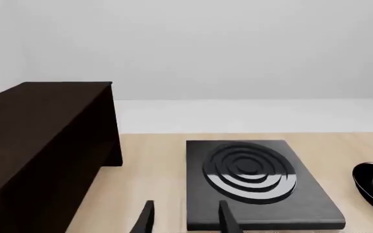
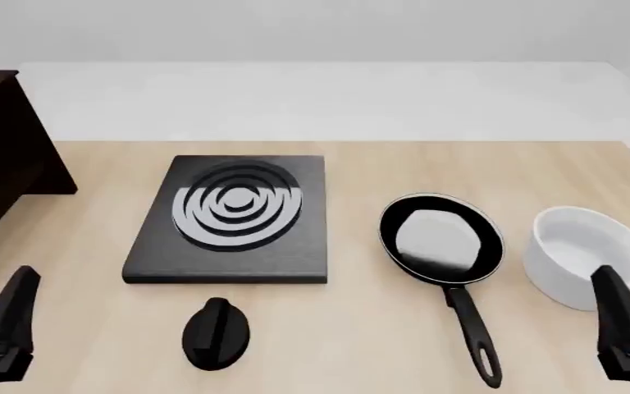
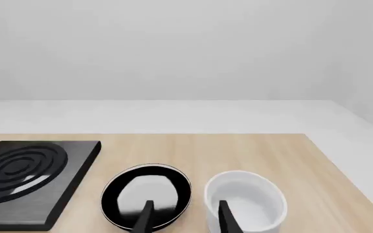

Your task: Put the frying pan under the cabinet shelf.

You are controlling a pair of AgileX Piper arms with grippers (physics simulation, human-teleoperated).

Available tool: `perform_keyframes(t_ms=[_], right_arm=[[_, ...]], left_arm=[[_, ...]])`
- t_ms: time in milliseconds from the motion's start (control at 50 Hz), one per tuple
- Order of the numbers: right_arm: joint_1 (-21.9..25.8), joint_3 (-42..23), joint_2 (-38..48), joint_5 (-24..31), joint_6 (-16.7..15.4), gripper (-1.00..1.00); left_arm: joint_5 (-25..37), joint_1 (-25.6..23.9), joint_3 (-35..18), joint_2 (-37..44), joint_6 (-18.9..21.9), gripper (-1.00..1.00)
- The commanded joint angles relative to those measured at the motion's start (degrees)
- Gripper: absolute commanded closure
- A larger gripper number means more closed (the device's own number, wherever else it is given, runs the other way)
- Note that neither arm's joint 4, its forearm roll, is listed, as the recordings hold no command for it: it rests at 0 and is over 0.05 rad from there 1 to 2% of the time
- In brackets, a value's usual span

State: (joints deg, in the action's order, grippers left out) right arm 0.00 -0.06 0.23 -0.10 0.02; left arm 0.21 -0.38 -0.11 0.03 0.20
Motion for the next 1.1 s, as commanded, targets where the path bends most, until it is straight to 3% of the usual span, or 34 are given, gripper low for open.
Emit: perform_keyframes(t_ms=[20, 500, 700, 840, 960, 1100], right_arm=[[0.0, -0.12, 0.17, -0.05, -0.02, -1.0], [-0.01, -0.11, 0.14, 0.03, 0.01, -1.0], [-0.01, -0.18, -0.06, 0.26, 0.01, -1.0], [-0.01, -0.15, -0.03, 0.26, 0.03, -1.0], [0.0, -0.24, -0.08, 0.43, 0.04, -1.0], [-0.01, -0.22, -0.02, 0.3, 0.02, -1.0]], left_arm=[[0.95, -1.59, -0.14, -0.02, 2.06, -1.0], [5.79, -5.54, -5.61, -0.03, 4.43, -1.0], [11.84, -13.66, -11.04, 0.01, 11.66, -1.0], [16.0, -16.17, -16.35, 2.38, 13.1, -1.0], [18.26, -16.74, -21.72, 7.82, 11.57, -1.0], [20.04, -20.21, -25.83, 13.28, 16.24, -1.0]])
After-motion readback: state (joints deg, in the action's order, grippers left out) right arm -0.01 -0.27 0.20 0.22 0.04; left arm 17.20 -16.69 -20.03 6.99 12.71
